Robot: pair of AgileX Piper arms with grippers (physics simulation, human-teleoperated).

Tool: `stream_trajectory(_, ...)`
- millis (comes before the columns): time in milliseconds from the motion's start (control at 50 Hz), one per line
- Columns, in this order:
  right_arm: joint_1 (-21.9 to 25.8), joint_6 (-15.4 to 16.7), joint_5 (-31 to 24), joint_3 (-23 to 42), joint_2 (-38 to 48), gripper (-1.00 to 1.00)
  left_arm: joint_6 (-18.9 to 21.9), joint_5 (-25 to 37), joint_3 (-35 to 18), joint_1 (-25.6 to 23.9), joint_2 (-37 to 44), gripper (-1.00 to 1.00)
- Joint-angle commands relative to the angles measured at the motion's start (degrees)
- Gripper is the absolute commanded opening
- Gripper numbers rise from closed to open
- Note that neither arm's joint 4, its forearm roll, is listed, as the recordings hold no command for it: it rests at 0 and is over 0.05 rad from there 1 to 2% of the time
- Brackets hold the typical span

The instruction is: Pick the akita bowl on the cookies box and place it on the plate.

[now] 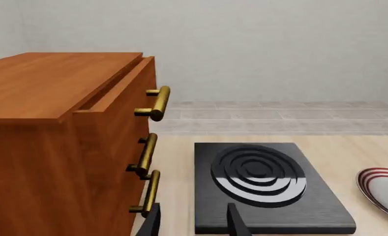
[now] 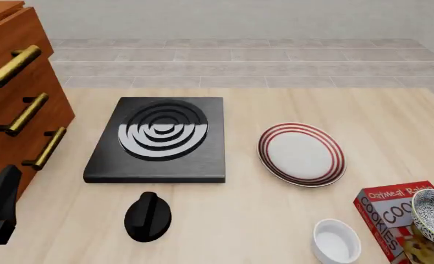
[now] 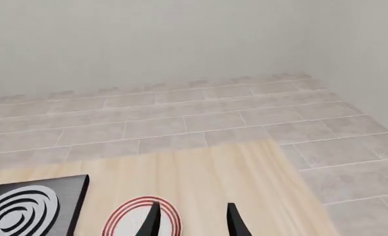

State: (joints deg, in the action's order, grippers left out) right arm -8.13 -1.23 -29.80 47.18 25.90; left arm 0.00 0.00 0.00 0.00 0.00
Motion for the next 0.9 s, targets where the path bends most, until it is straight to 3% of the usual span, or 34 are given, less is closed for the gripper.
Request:
stream_trajectory(20,-1.12,-2.51,-8.03,7.84,7.42,1.00,0.00,0.00,0.00,0.00,0.00,1.00)
stream_trajectory(200,-7.56,-0.23,-10.16,9.58,8.23,1.00,0.00,0.00,0.00,0.00,0.00,1.00)
stream_trajectory(460,-15.48,0.58,-12.14,8.67,8.16,1.00,0.00,0.00,0.00,0.00,0.00,1.00)
stream_trajectory(660,-17.59,-0.78,-12.05,5.57,8.35,1.00,0.00,0.00,0.00,0.00,0.00,1.00)
stream_trajectory(900,-21.94,0.16,-11.92,3.93,9.99,1.00,0.00,0.00,0.00,0.00,0.00,1.00)
